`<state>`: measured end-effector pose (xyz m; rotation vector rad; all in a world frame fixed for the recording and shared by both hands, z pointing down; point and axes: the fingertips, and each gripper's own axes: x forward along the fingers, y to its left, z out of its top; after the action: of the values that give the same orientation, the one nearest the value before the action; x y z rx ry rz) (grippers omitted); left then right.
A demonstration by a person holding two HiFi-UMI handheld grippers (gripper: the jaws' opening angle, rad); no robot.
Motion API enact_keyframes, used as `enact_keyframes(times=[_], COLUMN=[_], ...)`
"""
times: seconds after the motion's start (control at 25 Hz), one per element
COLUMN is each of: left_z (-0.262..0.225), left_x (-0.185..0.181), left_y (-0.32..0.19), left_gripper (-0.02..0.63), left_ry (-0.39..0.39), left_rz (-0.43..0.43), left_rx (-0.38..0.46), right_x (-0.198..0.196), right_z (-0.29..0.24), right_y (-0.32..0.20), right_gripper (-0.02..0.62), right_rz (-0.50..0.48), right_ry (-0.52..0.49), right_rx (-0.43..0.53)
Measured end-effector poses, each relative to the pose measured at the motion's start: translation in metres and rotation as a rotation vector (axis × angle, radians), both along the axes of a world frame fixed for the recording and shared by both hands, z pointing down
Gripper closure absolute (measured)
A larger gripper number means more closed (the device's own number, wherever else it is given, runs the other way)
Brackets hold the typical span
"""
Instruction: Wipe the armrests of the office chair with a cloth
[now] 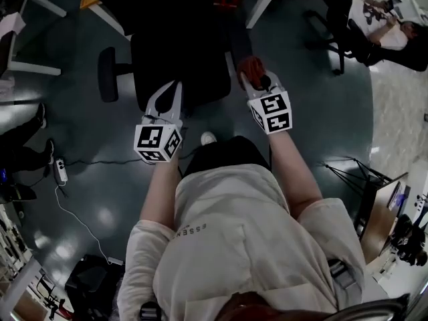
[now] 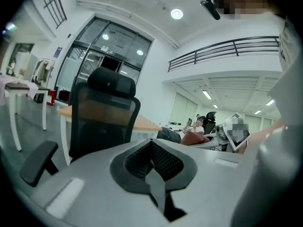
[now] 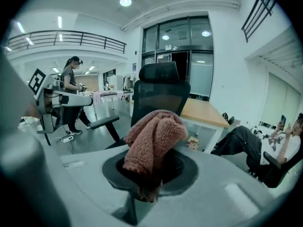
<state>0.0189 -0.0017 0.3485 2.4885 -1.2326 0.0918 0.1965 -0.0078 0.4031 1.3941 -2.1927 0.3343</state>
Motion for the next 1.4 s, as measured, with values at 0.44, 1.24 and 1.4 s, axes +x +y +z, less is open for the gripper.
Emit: enact_keyframes(times=[0.44, 1.24, 1.4], left_z=[-0.047, -0.076, -0.091], left_x=[-0.008, -0.059, -0.072], left_y=[0.086, 0.311, 0.346], left_gripper=[0.589, 0.589, 0.589], left_ry=[0.027, -0.017, -0.003], left_rz=[0.026, -0.063, -0.007], left_rx=[0.099, 0.146, 0.166], right_x=[-0.041, -0.072, -0.094], right_z=[-0.064, -0.109, -0.119], right_y=[0.098, 0.325, 0.361], right_gripper=[0.541, 0.543, 0.541], right_rz=[-0.086, -0.083, -0.075], right_ry=[-0.009, -0.05, -0.071], right_rx=[0.133, 0.17, 0.189])
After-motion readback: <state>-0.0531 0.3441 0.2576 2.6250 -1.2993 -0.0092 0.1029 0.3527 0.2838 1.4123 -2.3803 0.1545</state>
